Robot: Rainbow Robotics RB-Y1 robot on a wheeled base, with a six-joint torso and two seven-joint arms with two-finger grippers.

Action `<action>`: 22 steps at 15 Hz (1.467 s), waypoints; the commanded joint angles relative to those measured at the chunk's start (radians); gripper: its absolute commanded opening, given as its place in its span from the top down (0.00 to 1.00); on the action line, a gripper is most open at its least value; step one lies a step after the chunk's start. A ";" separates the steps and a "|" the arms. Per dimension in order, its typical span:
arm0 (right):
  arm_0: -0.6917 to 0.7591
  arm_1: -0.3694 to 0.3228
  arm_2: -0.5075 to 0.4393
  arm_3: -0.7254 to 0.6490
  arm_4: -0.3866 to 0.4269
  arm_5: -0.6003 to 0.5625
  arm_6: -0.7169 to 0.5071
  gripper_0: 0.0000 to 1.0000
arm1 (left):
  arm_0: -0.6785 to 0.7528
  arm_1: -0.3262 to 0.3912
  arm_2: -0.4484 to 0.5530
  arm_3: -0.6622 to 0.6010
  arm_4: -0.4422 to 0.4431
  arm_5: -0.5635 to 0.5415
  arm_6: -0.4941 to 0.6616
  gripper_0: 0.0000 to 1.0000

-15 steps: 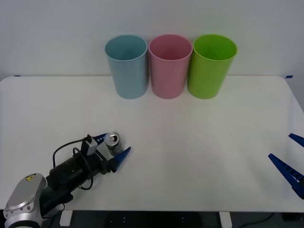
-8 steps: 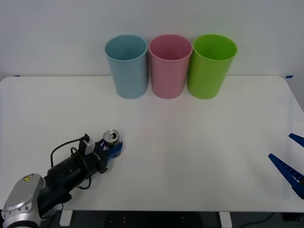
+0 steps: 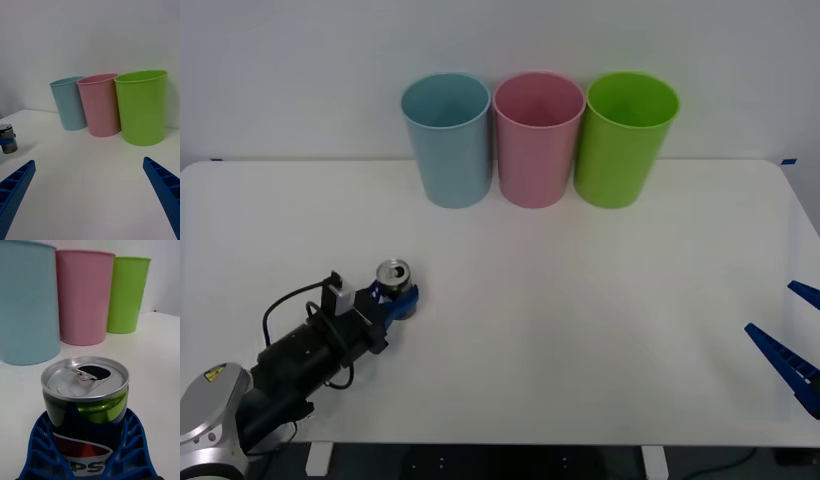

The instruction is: Grasp the object on the table and drop it into the matching bin: aluminum can to the light blue bin, PET bottle to the pink bin.

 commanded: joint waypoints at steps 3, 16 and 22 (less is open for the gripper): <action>0.000 0.000 0.000 0.000 0.000 0.000 0.000 0.00 | 0.067 0.010 0.012 -0.144 0.035 -0.001 0.112 1.00; 0.000 0.000 0.000 0.000 0.000 0.000 0.000 0.00 | 0.120 0.010 0.035 -0.534 0.035 0.128 0.570 1.00; 0.000 0.000 0.000 0.000 0.000 0.000 0.000 0.00 | 0.008 0.010 0.047 -0.591 -0.038 0.243 0.707 1.00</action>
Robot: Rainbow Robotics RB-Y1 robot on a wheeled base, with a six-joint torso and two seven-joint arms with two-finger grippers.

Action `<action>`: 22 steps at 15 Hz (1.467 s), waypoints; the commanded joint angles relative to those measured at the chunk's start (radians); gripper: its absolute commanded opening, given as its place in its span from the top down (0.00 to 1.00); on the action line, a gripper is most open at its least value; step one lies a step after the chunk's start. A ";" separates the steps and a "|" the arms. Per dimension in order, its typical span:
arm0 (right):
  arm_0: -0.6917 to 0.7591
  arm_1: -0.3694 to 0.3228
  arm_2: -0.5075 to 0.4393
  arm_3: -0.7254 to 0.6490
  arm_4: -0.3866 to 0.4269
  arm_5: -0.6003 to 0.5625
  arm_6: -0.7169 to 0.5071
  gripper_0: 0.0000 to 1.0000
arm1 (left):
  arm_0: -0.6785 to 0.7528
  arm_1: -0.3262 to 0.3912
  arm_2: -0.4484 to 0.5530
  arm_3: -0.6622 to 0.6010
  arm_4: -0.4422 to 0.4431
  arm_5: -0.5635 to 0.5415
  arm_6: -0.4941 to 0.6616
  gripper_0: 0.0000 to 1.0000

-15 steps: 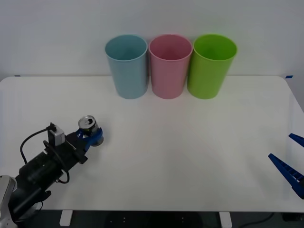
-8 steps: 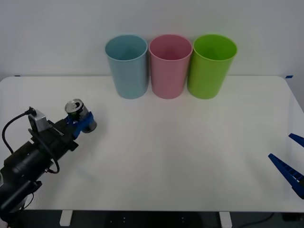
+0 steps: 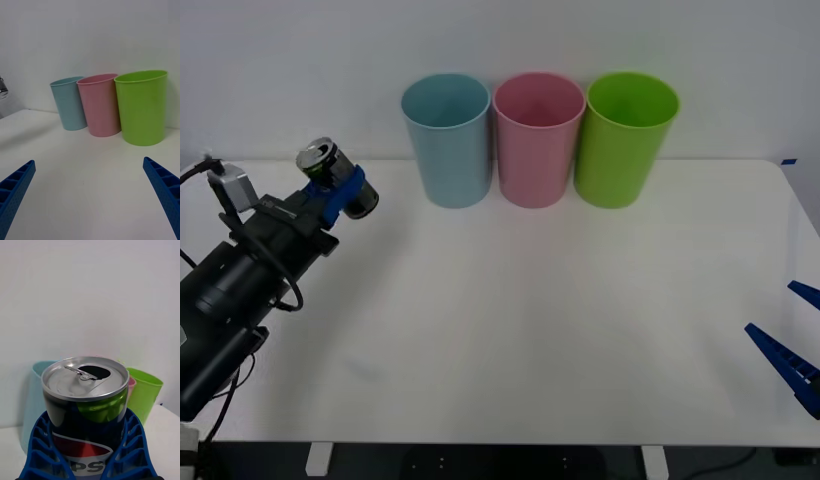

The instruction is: Grasp the object on the table and drop it into the matching bin: aluminum can to the light blue bin, PET bottle to the pink bin.

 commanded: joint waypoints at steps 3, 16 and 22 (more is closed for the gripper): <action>0.000 0.000 0.000 0.000 0.000 0.000 0.000 0.00 | -0.092 0.000 0.005 0.001 -0.073 0.080 0.040 1.00; 0.000 0.000 0.000 0.000 0.000 0.000 0.000 0.00 | -0.473 -0.003 -0.001 0.318 -0.339 0.174 0.067 0.99; 0.000 0.000 0.000 0.000 0.000 0.000 0.000 0.00 | -0.701 -0.018 -0.010 0.607 -0.435 0.261 -0.013 0.99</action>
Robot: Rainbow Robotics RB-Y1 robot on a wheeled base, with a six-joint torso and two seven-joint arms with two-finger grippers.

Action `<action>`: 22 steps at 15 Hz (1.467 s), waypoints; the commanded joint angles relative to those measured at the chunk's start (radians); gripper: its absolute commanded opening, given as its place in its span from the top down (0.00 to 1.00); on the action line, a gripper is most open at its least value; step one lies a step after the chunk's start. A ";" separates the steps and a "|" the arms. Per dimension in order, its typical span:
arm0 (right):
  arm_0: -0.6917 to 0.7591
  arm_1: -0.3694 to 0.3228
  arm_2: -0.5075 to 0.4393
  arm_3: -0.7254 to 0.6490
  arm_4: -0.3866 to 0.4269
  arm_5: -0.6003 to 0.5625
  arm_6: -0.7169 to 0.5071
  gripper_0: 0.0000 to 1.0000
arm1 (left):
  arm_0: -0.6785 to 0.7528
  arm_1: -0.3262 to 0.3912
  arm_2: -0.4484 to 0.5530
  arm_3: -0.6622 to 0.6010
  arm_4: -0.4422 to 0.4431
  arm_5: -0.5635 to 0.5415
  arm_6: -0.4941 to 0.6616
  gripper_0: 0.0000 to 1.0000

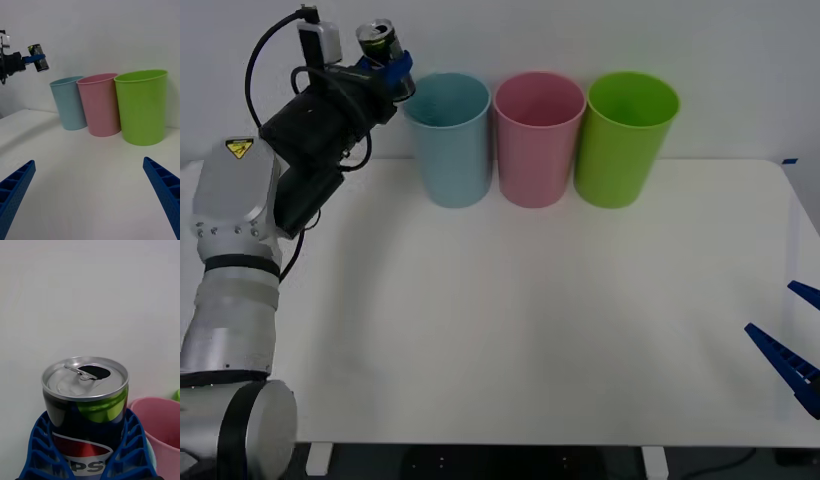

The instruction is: Grasp the object on the table and drop it into the matching bin: aluminum can to the light blue bin, PET bottle to the pink bin.

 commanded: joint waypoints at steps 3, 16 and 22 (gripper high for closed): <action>0.000 0.000 0.000 0.000 0.000 0.000 0.000 0.00 | -0.163 -0.018 -0.005 0.214 -0.065 0.088 -0.033 0.99; 0.000 0.000 0.000 0.000 0.000 0.000 0.000 0.00 | -0.242 -0.024 -0.037 0.316 -0.065 0.169 -0.056 0.28; 0.000 0.000 0.000 0.000 0.000 0.000 0.000 0.00 | -0.241 -0.024 -0.040 0.316 -0.053 0.169 -0.055 0.00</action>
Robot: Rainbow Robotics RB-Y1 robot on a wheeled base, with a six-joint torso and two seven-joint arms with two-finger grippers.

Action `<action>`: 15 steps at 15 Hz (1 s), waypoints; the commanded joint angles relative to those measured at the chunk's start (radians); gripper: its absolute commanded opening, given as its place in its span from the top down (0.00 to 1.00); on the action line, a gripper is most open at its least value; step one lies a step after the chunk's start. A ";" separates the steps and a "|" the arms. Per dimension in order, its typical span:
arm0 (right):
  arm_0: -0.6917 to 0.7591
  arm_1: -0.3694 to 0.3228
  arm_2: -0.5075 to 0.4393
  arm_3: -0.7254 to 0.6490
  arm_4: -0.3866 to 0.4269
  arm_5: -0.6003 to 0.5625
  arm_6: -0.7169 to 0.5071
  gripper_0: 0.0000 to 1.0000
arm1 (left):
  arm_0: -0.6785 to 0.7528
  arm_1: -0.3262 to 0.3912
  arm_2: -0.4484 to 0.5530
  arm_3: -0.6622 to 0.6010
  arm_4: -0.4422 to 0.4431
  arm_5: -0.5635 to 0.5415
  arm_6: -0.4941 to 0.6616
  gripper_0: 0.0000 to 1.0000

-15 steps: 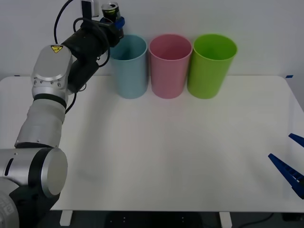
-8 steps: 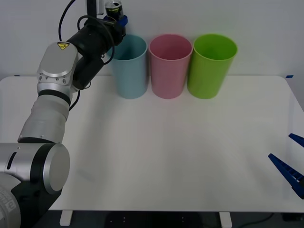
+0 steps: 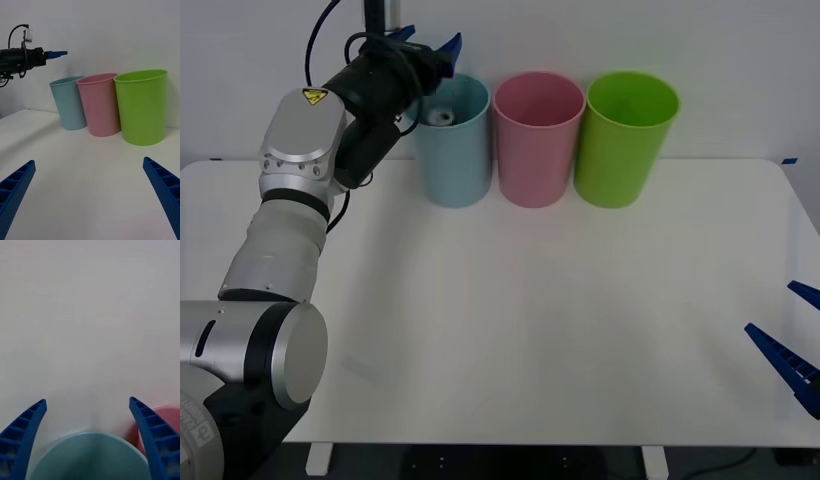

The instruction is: Grasp the object on the table and drop it into the matching bin: aluminum can to the light blue bin, PET bottle to the pink bin.

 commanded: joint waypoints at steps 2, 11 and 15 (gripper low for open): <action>0.000 0.000 0.000 0.000 0.000 0.000 0.000 0.00 | 0.005 0.000 0.001 -0.001 0.031 -0.003 -0.004 0.00; 0.000 0.000 0.000 0.000 0.000 0.000 0.000 0.00 | 0.152 0.080 -0.085 -0.104 0.324 -0.073 -0.064 0.00; 0.000 0.000 0.000 0.000 0.000 0.000 0.000 0.00 | 0.266 0.129 -0.103 -0.219 0.413 -0.138 -0.079 0.00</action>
